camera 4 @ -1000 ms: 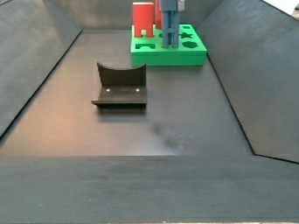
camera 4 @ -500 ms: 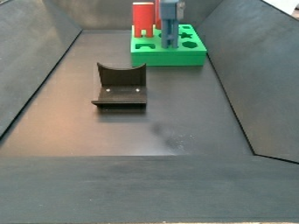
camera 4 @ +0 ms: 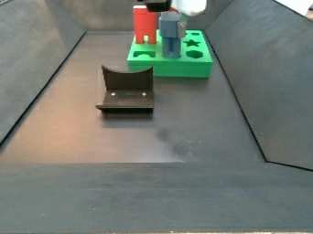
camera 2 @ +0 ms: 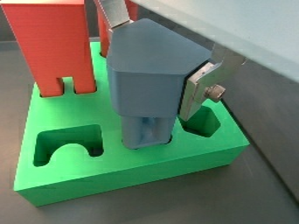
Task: Pick up the 3 prong object. Move up. Place the 3 prong object on the fixture. Regrasp the 3 prong object. Move to above the board. Insert the 3 prong object.
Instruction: Insert the 3 prong object.
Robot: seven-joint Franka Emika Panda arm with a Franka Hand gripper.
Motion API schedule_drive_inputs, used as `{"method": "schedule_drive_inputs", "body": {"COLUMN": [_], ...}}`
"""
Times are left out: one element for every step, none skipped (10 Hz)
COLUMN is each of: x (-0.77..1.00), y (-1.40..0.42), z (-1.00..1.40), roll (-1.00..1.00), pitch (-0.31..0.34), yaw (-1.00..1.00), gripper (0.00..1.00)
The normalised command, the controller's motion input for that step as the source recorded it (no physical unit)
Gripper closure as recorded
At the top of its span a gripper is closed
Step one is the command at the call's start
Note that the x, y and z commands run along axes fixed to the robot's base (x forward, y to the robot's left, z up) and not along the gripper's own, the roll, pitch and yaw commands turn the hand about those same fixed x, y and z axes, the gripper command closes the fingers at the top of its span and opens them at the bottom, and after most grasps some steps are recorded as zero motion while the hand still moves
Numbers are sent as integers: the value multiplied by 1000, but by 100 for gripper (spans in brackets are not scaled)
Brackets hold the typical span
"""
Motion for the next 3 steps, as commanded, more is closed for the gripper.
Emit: {"method": "schedule_drive_inputs", "body": {"x": [0, -34, 0], "y": [-89, 23, 0], "z": [-43, 0, 0], "roll": [90, 0, 0], "pitch": [1, 0, 0], "yaw": [0, -11, 0], "gripper": [100, 100, 100]}}
